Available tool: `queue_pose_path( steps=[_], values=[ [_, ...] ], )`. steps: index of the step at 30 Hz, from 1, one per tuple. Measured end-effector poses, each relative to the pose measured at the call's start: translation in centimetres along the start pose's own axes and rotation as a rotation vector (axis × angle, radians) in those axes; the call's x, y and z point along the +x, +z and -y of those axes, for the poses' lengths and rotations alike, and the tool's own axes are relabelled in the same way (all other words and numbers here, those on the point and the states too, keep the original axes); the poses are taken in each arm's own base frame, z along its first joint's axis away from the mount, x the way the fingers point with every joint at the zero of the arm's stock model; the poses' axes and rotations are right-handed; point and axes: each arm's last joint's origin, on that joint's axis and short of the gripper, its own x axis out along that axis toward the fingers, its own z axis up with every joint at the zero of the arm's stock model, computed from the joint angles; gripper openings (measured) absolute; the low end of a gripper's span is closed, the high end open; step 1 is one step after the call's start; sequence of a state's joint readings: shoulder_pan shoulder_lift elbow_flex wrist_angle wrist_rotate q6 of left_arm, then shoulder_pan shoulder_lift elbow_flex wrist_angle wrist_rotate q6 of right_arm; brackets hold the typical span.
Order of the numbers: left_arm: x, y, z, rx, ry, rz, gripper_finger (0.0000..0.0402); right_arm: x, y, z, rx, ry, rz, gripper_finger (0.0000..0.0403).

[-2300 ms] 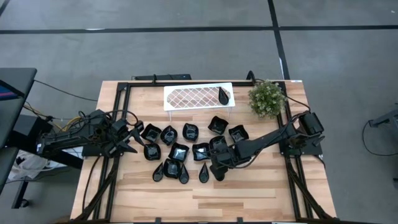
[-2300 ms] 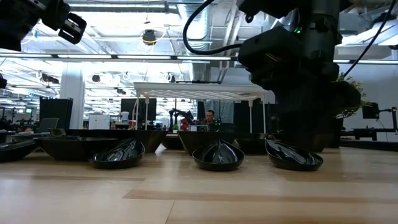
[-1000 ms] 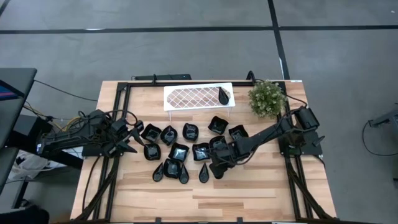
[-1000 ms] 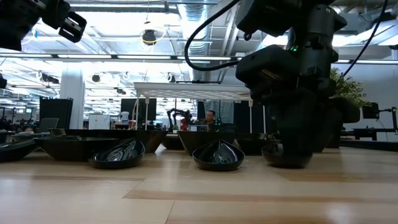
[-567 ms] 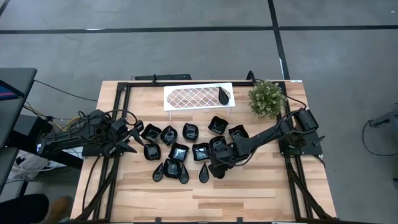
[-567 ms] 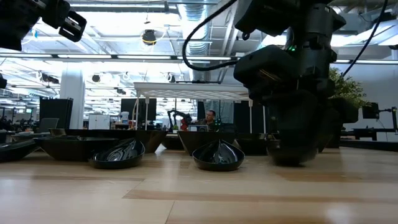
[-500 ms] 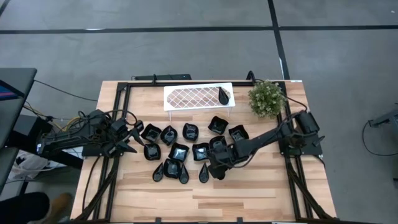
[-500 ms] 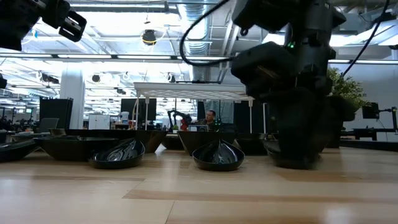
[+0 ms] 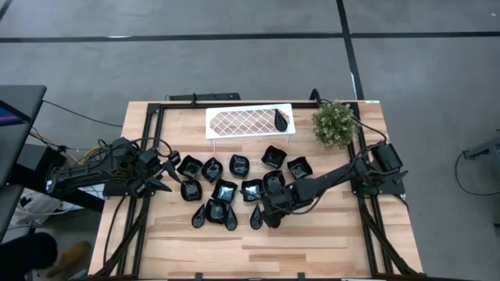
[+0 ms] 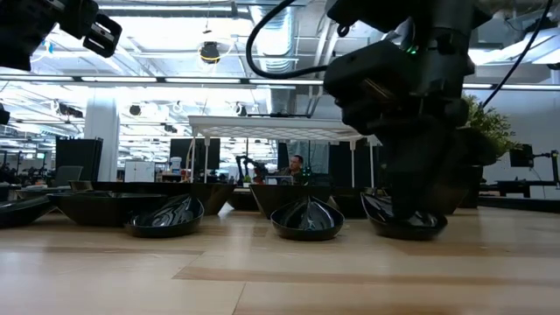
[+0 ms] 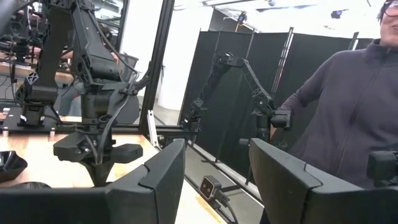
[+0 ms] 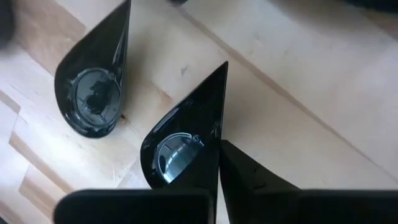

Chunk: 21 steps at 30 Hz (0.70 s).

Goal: Pick & Place Mini shaped plates
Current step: Stack the drop-shaped plate on top of the drop-shaped plate on the shelf

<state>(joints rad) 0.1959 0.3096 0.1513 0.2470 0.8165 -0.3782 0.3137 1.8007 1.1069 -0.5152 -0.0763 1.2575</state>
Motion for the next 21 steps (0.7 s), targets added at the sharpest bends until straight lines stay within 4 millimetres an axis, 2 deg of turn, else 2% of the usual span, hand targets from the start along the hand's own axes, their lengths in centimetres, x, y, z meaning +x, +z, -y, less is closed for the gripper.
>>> queue_pose_path(
  steps=[4,7,14,21],
  values=[
    [0.0,0.0,0.0,0.001,0.0,0.001,0.0182,-0.4,0.0,-0.2,-0.001,0.011,-0.019,0.0002],
    [0.0,0.0,0.0,0.002,-0.001,0.001,0.0182,-1.8,0.0,-0.7,-0.013,0.024,-0.025,0.0002],
    [0.0,0.1,0.0,0.005,-0.002,0.004,0.0182,-7.5,-0.2,-1.5,-0.09,0.05,-0.015,0.0001],
    [0.0,0.1,0.0,0.006,-0.002,0.006,0.0182,-12.8,0.0,-0.8,-0.113,0.151,0.038,0.0001]
  ],
)
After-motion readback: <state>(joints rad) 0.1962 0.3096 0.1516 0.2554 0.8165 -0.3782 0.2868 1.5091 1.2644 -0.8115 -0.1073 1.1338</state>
